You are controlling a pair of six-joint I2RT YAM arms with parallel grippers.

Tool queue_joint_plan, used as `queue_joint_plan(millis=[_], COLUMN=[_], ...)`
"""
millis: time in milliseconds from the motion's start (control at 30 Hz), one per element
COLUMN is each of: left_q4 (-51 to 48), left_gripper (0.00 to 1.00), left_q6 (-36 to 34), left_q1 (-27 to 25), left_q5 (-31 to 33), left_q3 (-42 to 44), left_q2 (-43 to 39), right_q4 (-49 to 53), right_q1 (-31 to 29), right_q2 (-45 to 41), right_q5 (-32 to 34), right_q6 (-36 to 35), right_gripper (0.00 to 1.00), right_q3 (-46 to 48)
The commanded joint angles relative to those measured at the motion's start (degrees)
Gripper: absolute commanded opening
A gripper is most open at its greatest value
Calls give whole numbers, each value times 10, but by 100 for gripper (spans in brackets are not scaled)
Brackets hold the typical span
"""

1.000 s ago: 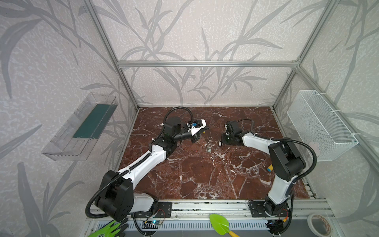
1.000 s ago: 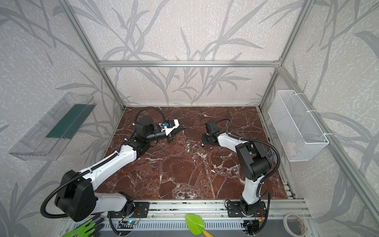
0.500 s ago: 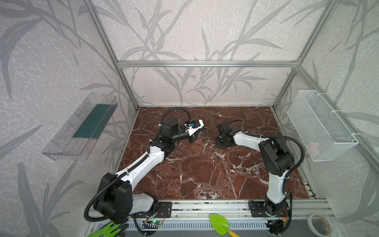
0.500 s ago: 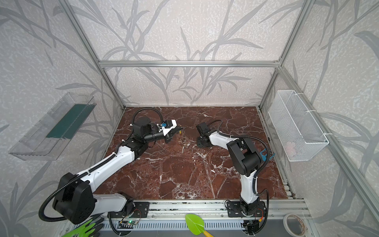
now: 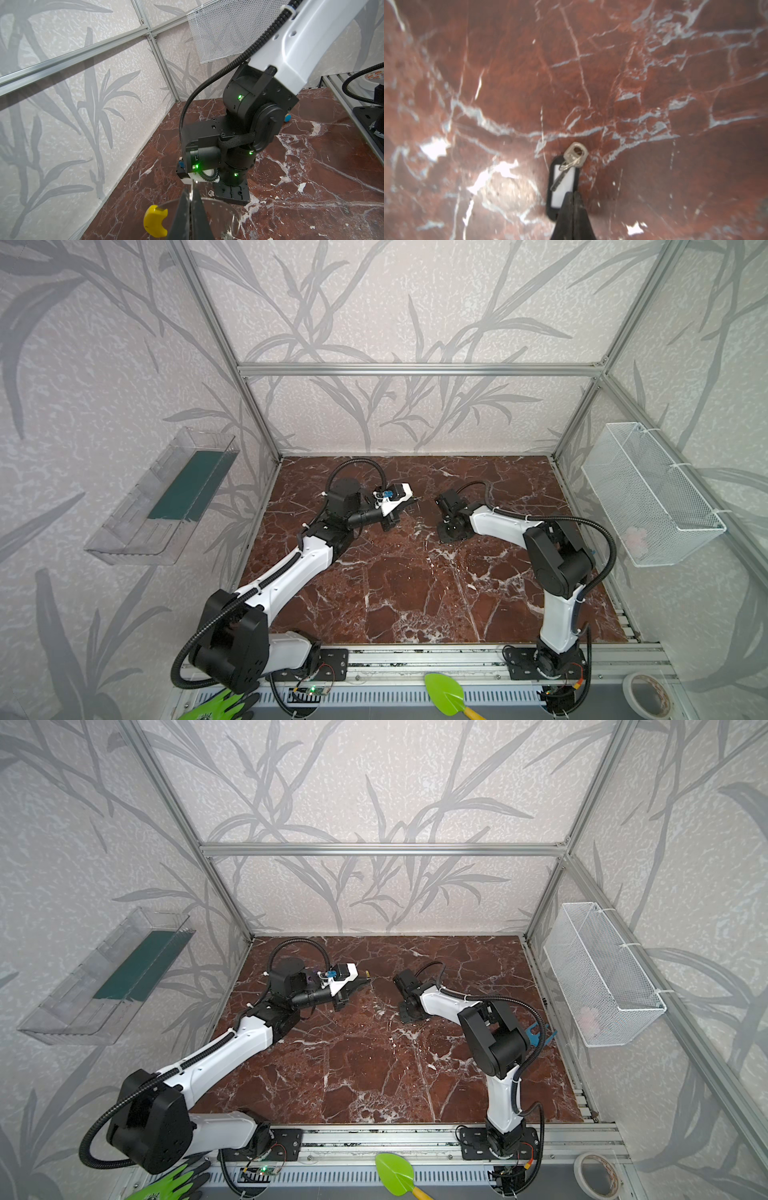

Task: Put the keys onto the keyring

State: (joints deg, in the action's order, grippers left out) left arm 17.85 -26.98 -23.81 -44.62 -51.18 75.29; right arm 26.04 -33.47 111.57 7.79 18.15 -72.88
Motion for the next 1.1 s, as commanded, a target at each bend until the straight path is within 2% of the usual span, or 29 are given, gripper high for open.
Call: queue_joint_plan(millis=[0, 67, 167, 400, 567, 800, 1067], left_q4=[23, 26, 35, 43, 42, 42, 41], left_gripper=[0, 0, 0, 0, 0, 0, 0], left_q6=[-1, 1, 4, 12, 12, 11, 12], left_q1=[4, 4, 4, 4, 4, 4, 6], left_q5=[-10, -7, -4, -4, 3, 3, 3], left_q3=[6, 9, 15, 15, 18, 18, 17], left_q2=[-14, -16, -19, -17, -20, -17, -17], right_q4=[45, 64, 53, 56, 66, 123, 135], right_q1=[-7, 3, 37, 33, 25, 24, 21], right_q2=[-52, -71, -82, -12, 18, 60, 86], right_q5=[23, 63, 36, -15, -22, -29, -7], right_q6=[-78, -55, -35, -36, -17, 54, 93], right_gripper=[2, 6, 24, 45, 45, 41, 37], right_q3=[8, 19, 23, -56, -86, -133, -151])
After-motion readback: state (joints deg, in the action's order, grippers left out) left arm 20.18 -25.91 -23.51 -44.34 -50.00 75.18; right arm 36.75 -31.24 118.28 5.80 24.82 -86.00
